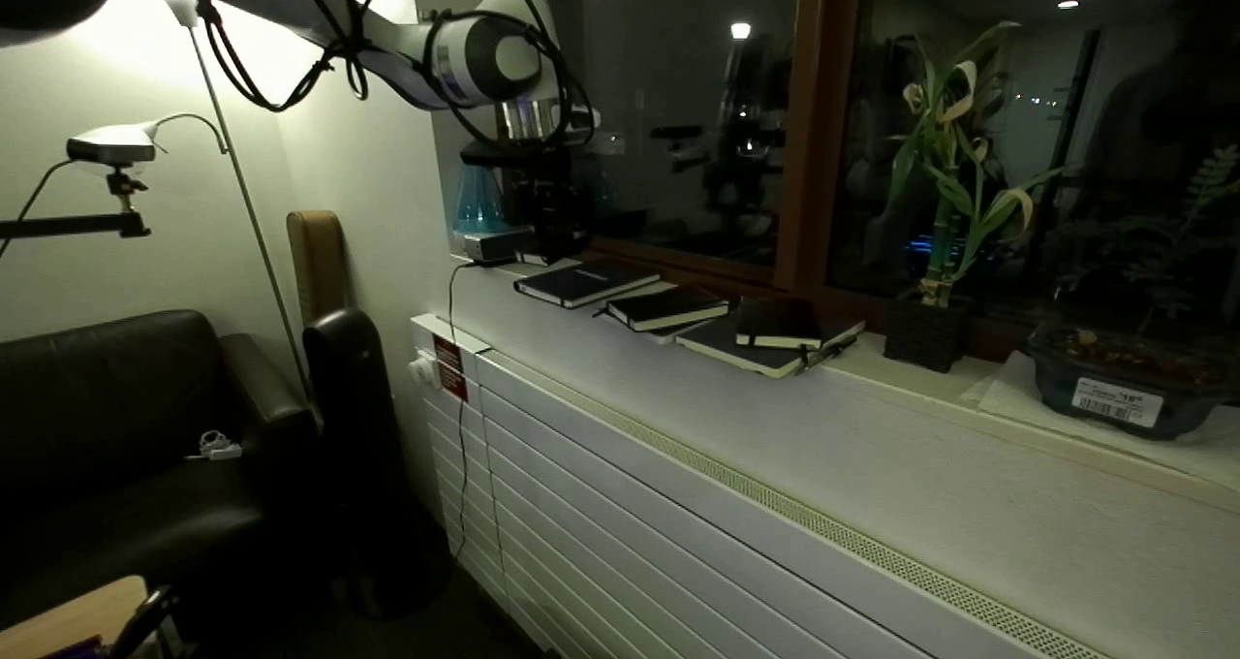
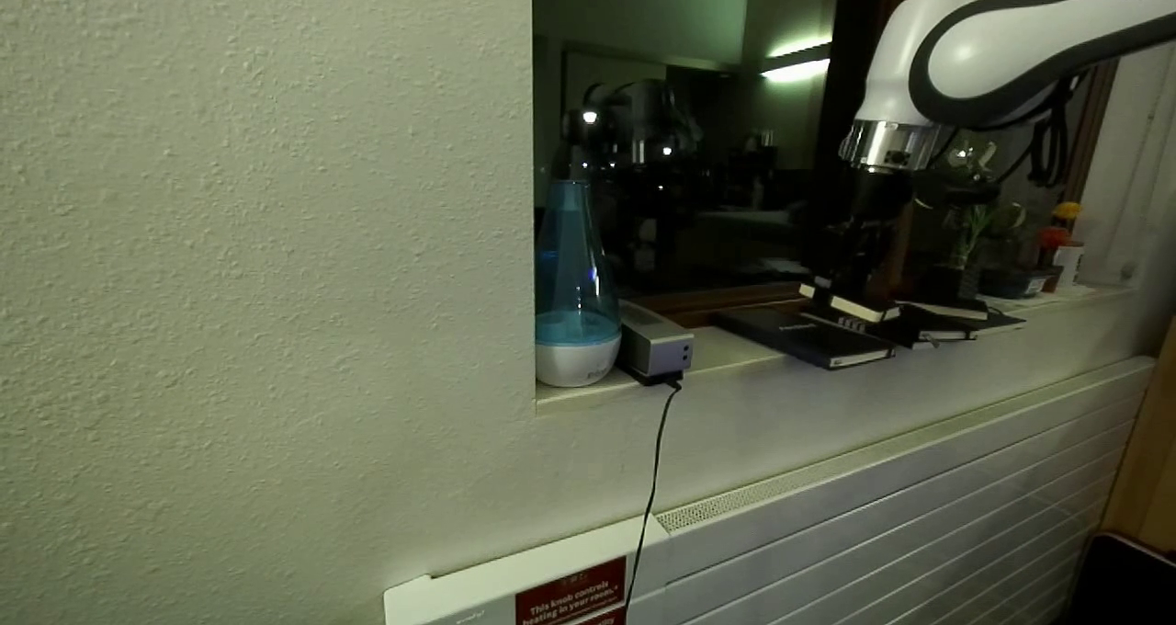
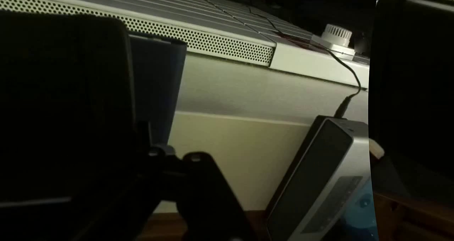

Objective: Move the top book on the left to the book on the right.

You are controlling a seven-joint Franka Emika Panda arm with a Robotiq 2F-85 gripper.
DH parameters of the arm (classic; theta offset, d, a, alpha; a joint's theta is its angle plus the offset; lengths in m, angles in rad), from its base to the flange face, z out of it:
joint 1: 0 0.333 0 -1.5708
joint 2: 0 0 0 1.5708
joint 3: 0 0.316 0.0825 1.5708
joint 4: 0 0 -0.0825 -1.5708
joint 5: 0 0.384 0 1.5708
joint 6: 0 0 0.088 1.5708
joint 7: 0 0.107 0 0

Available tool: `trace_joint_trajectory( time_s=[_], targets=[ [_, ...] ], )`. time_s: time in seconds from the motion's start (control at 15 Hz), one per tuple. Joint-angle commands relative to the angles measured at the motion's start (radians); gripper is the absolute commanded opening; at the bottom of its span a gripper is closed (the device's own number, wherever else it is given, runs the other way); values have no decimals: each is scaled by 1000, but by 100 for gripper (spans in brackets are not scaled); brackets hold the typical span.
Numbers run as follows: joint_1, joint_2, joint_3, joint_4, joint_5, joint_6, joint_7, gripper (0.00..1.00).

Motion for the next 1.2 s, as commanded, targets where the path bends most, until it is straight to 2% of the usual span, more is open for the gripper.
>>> trace_joint_trajectory(
  time_s=[0.0, 0.53, 1.13],
  targets=[
    [2, -34, -9, 17, -8, -35, -6, 49],
    [-39, -41, -52, 55, 16, -52, 21, 49],
    [-126, -49, -120, 35, 36, -80, 79, 49]
  ],
)
